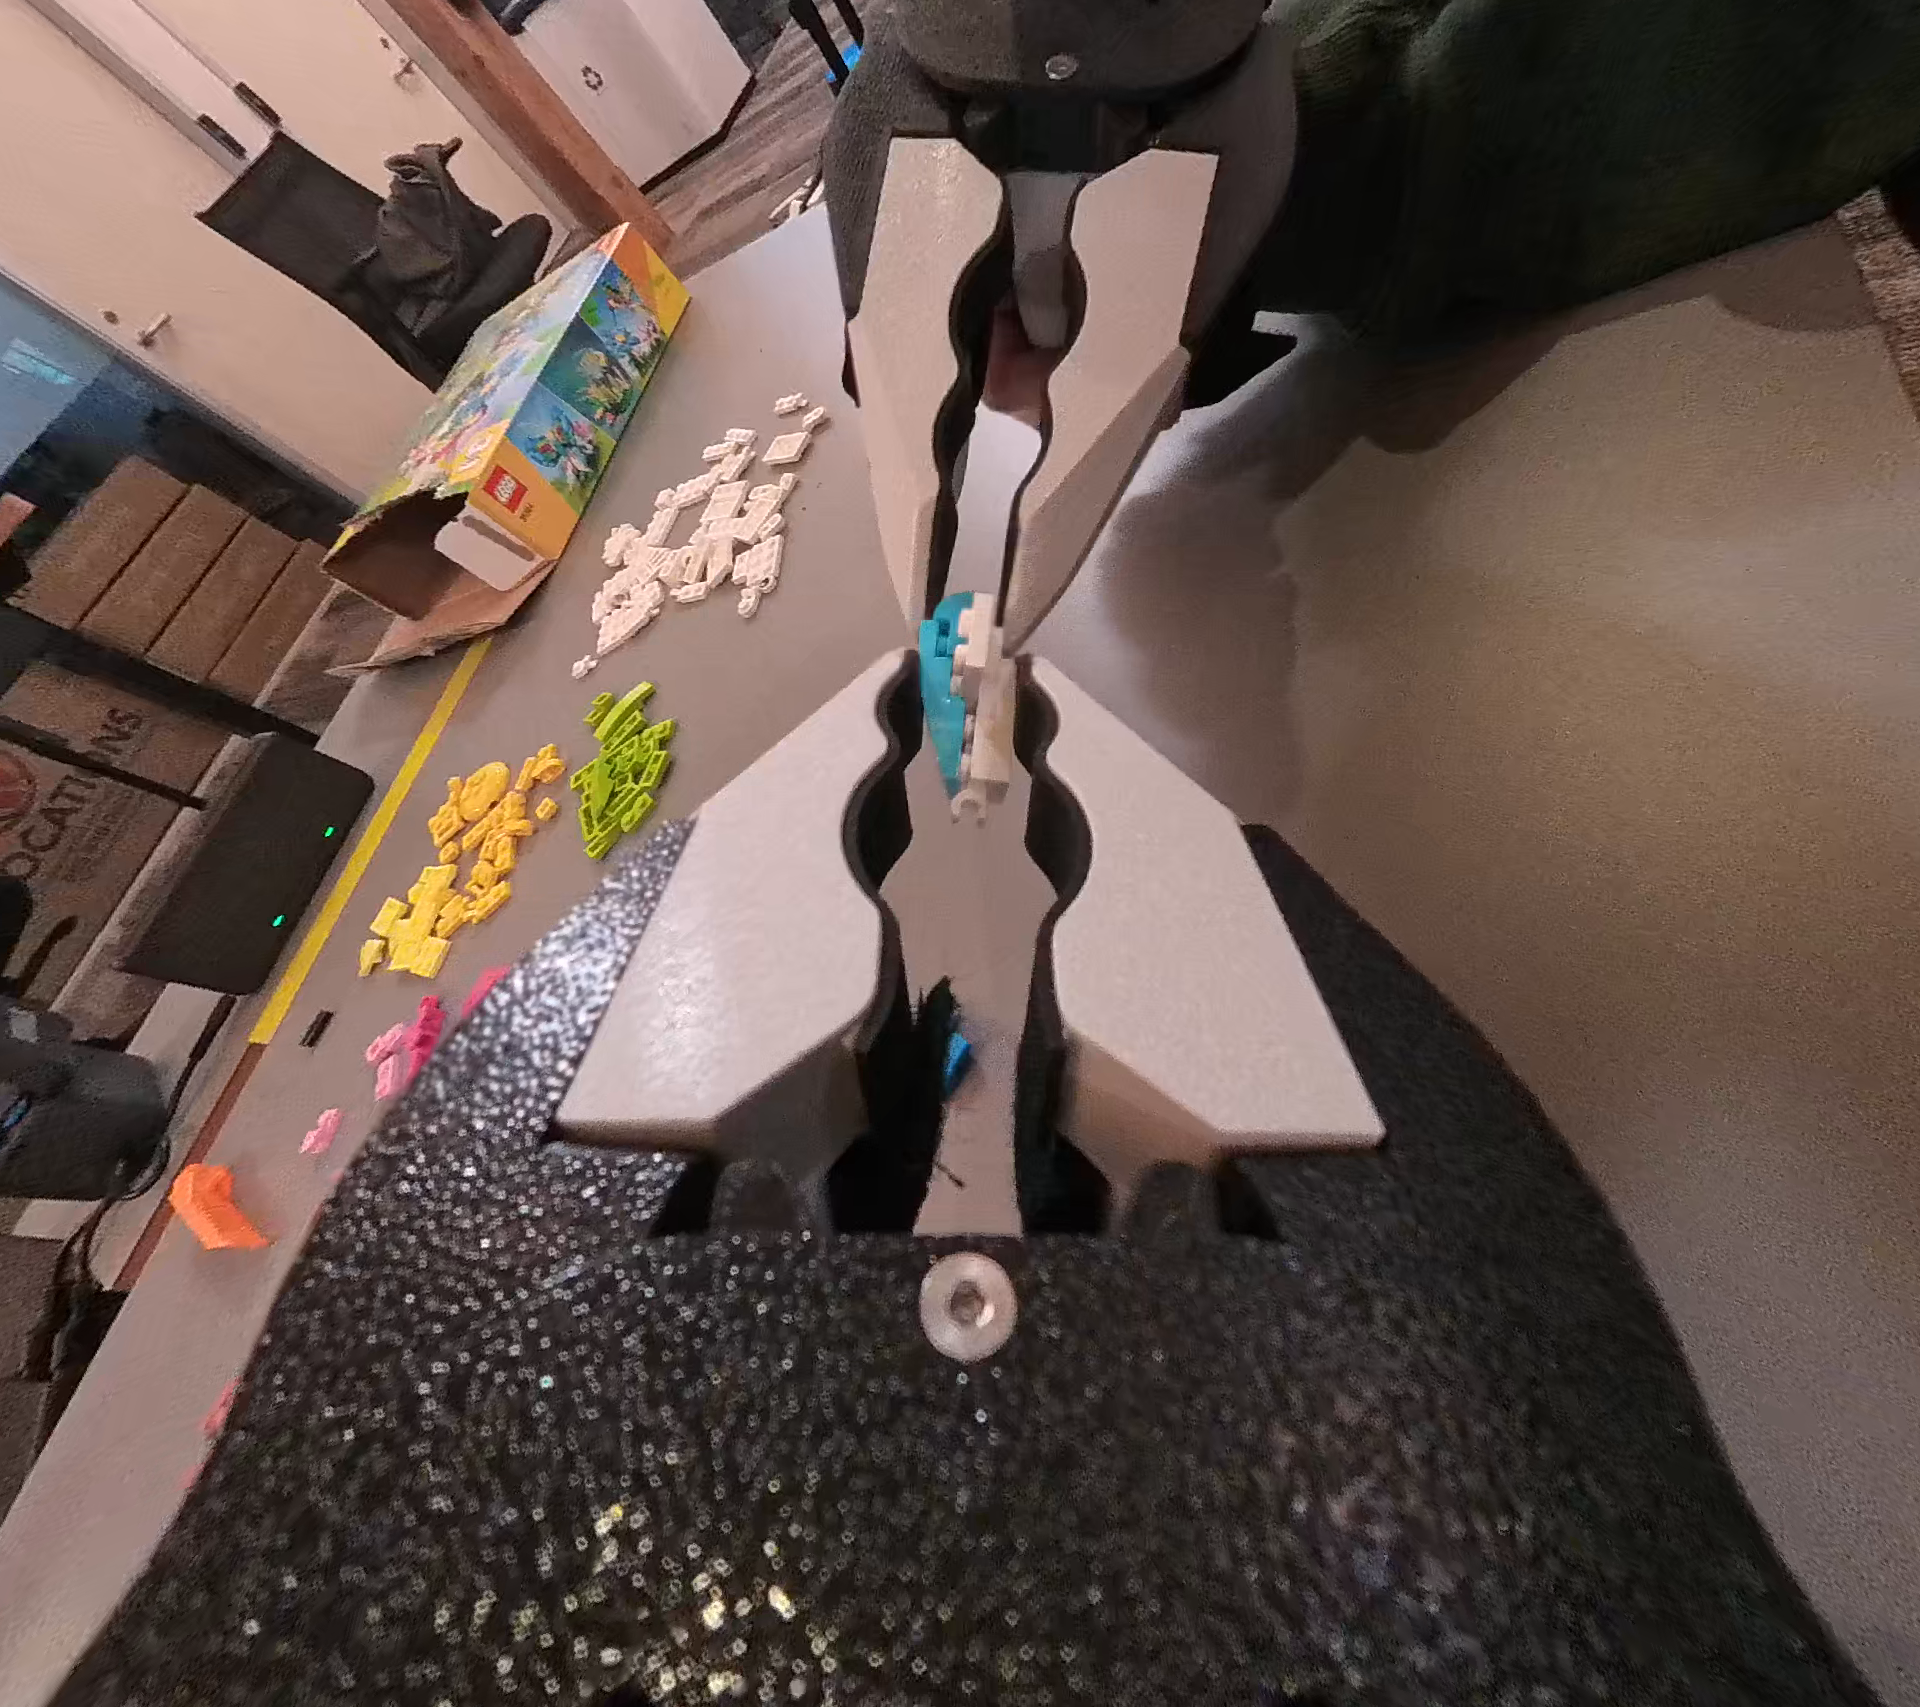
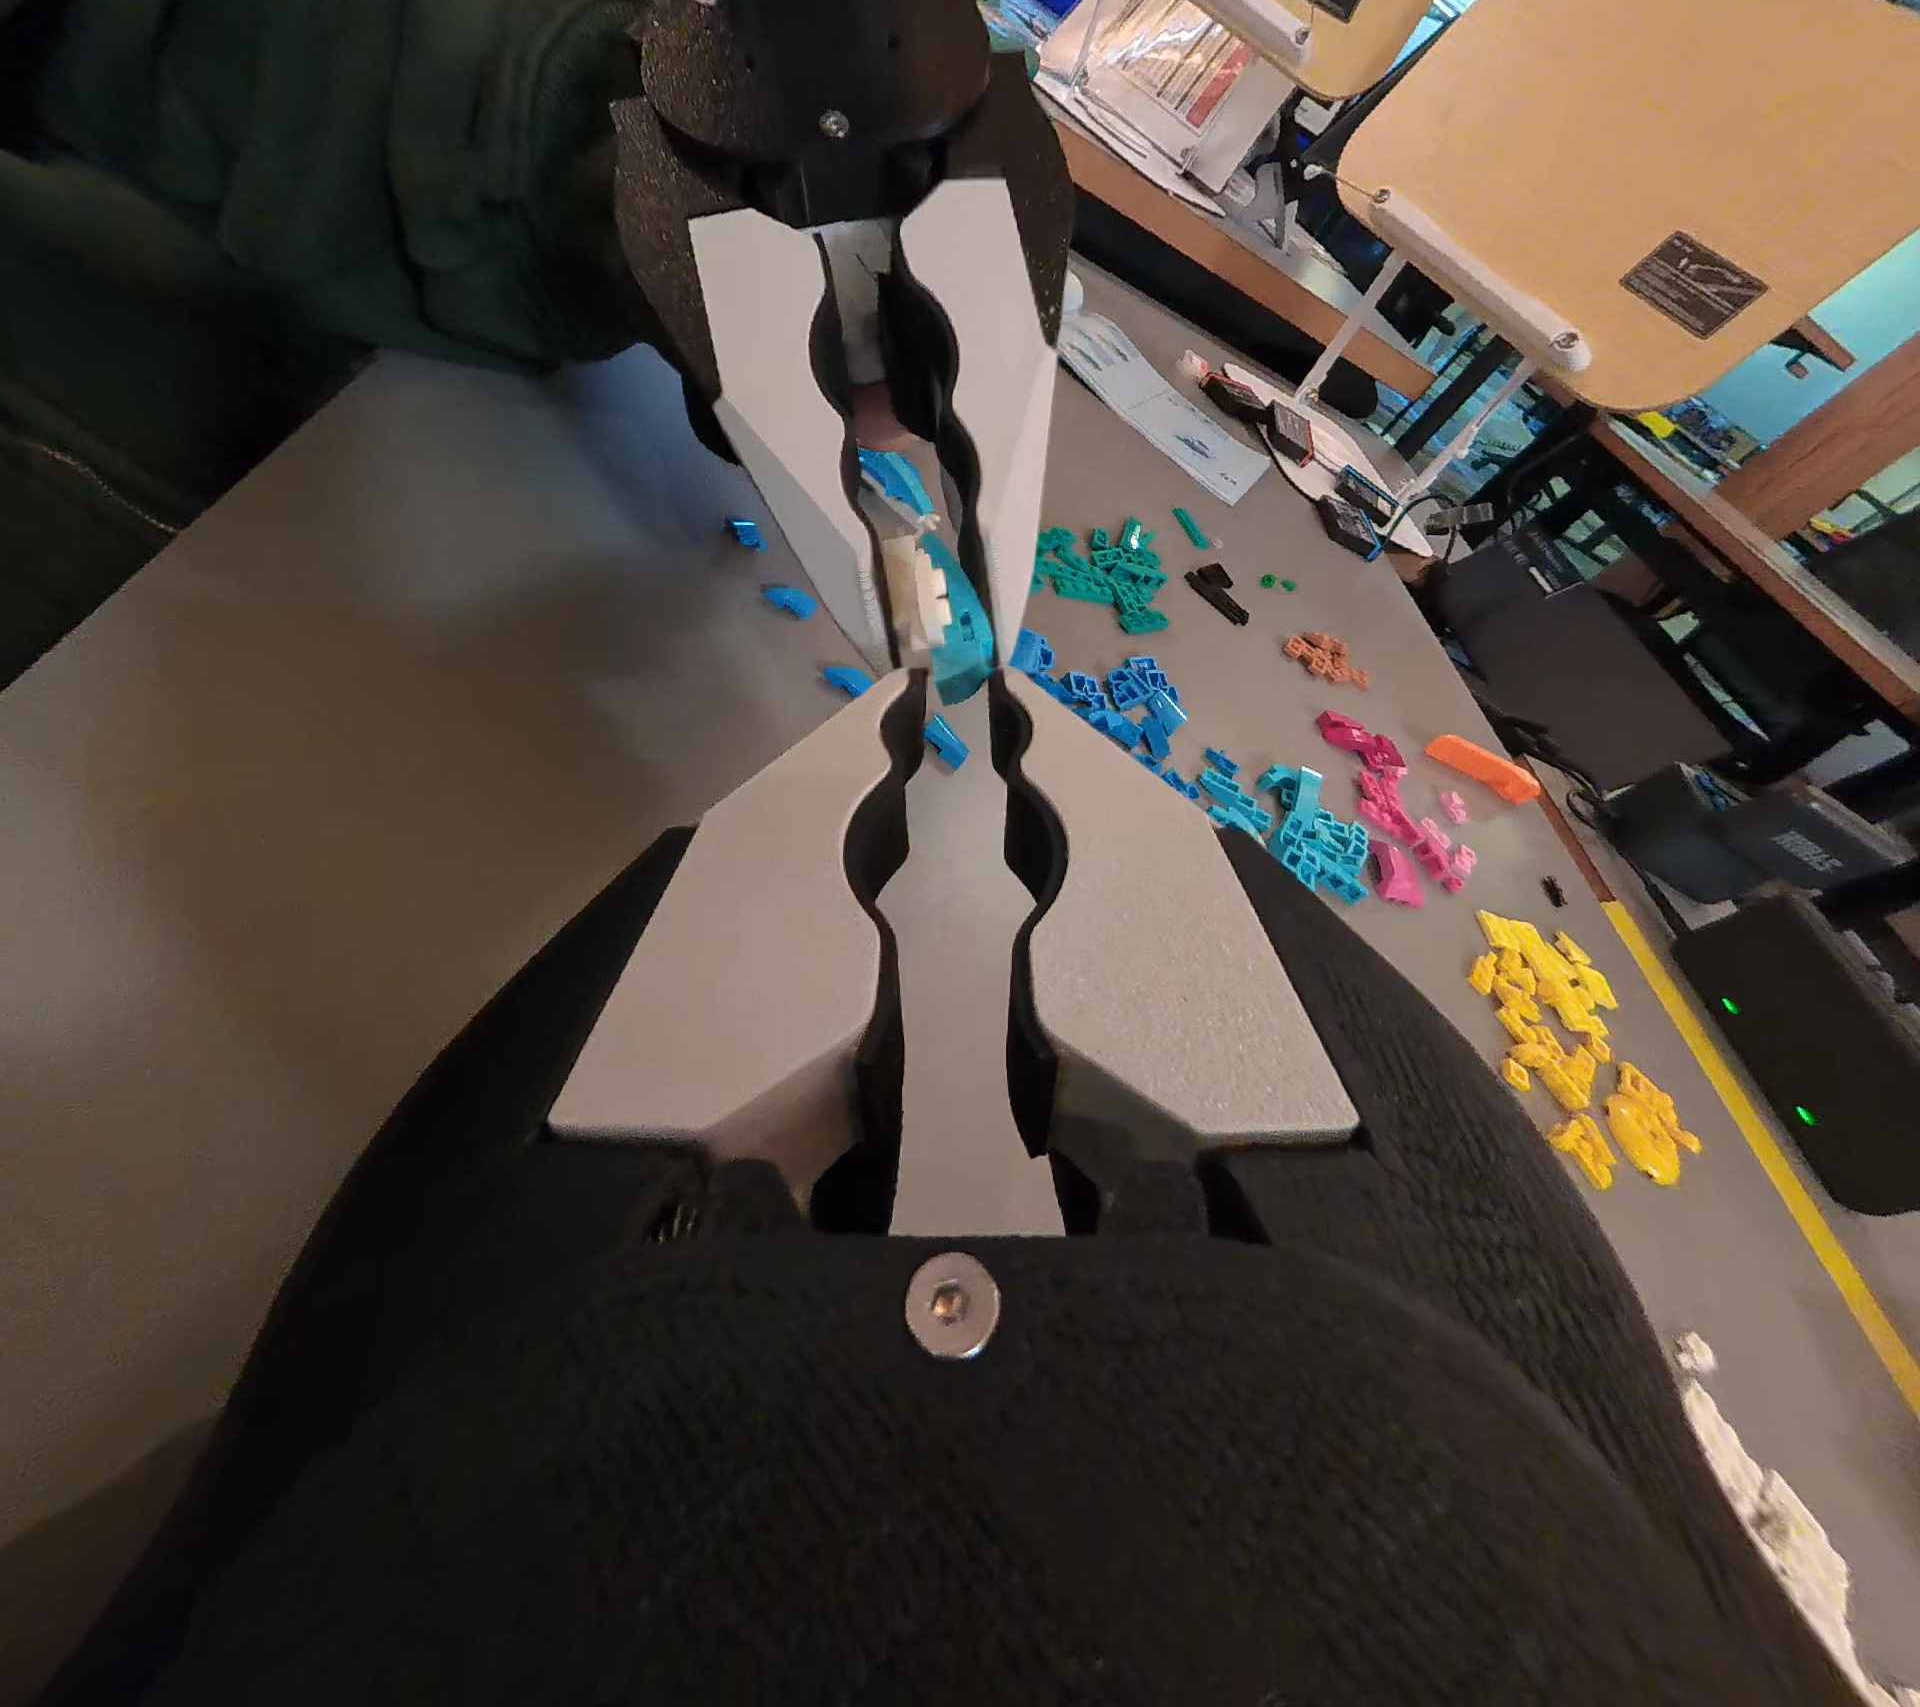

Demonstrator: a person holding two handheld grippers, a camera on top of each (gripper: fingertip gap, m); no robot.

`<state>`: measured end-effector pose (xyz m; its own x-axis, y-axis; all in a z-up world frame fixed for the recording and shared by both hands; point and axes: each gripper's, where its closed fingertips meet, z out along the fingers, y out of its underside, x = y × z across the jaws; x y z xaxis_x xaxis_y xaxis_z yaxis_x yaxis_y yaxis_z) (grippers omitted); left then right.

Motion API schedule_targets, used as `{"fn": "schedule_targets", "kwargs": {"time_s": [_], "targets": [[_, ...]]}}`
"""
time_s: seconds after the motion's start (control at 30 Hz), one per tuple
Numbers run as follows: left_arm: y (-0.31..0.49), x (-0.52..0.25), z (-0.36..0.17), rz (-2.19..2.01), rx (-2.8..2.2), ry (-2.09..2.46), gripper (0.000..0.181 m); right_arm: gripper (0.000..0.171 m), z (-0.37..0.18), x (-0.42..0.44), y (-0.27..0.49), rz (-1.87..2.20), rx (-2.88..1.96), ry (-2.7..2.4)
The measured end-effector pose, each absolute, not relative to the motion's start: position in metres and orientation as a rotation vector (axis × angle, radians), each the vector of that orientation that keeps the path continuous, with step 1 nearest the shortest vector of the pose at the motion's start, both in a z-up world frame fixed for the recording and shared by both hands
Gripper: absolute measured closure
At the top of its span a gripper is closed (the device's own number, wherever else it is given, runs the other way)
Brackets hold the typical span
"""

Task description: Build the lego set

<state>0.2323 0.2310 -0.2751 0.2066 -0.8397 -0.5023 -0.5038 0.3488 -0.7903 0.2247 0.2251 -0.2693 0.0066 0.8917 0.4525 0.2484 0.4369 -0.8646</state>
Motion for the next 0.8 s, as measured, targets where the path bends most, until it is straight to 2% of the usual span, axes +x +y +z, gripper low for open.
{"fn": "schedule_targets", "kwargs": {"time_s": [0.27,0.53,0.8], "targets": [[0.225,0.231,-0.273,-0.403,-1.284,1.464,0.166,0.165,-0.268,0.224,0.222,0.774,-1.076,-1.515],[0.228,0.23,-0.265,-0.131,-1.11,1.49,0.166,0.165,-0.262,0.223,0.225,0.899,-1.138,-1.453],[0.236,0.228,-0.268,0.083,-1.074,1.52,0.166,0.165,-0.266,0.223,0.232,0.843,-1.169,-1.437]]}}
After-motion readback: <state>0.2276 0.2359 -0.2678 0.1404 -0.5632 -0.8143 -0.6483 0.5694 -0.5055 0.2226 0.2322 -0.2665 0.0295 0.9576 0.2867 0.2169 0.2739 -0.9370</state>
